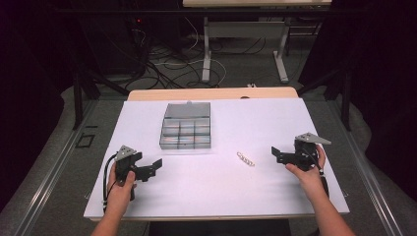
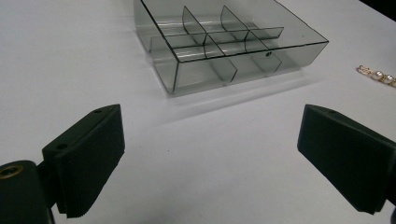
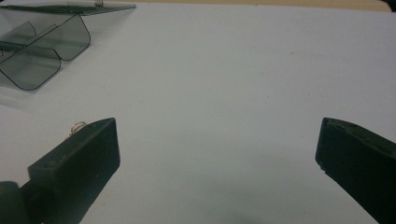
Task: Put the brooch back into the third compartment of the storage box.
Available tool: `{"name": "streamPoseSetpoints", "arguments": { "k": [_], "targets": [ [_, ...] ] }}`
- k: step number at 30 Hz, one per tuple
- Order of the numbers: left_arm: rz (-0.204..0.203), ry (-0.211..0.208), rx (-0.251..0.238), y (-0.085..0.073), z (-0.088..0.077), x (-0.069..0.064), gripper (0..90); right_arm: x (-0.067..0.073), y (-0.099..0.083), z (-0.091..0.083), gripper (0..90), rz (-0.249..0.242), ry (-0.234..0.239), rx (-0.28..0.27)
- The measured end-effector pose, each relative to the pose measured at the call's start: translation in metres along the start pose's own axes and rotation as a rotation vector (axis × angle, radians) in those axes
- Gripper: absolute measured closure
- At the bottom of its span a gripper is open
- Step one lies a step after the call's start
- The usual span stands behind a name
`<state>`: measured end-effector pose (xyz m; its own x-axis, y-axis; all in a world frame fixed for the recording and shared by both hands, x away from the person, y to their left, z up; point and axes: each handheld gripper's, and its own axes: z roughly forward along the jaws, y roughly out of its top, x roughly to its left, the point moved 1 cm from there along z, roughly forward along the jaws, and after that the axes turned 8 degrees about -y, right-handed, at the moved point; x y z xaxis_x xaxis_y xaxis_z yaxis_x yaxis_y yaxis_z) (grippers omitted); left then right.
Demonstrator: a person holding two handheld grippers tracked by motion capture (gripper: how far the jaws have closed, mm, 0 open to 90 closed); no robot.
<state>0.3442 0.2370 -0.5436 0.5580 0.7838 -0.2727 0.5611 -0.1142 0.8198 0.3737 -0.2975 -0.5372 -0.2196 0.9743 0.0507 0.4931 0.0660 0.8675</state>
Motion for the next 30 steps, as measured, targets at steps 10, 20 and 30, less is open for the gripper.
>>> {"name": "streamPoseSetpoints", "arguments": {
  "k": [10,20,30],
  "targets": [
    [0.008,-0.008,0.009,0.000,-0.001,-0.006,7.8,0.023,0.014,-0.006,0.8,-0.139,0.009,0.009],
    [0.017,-0.013,0.024,-0.001,0.002,-0.010,7.9,0.042,0.020,0.002,14.9,-0.216,0.056,0.034],
    [0.014,-0.016,0.023,-0.002,0.004,-0.010,8.0,0.054,0.032,0.006,20.2,-0.301,0.083,0.062]
  ]
}}
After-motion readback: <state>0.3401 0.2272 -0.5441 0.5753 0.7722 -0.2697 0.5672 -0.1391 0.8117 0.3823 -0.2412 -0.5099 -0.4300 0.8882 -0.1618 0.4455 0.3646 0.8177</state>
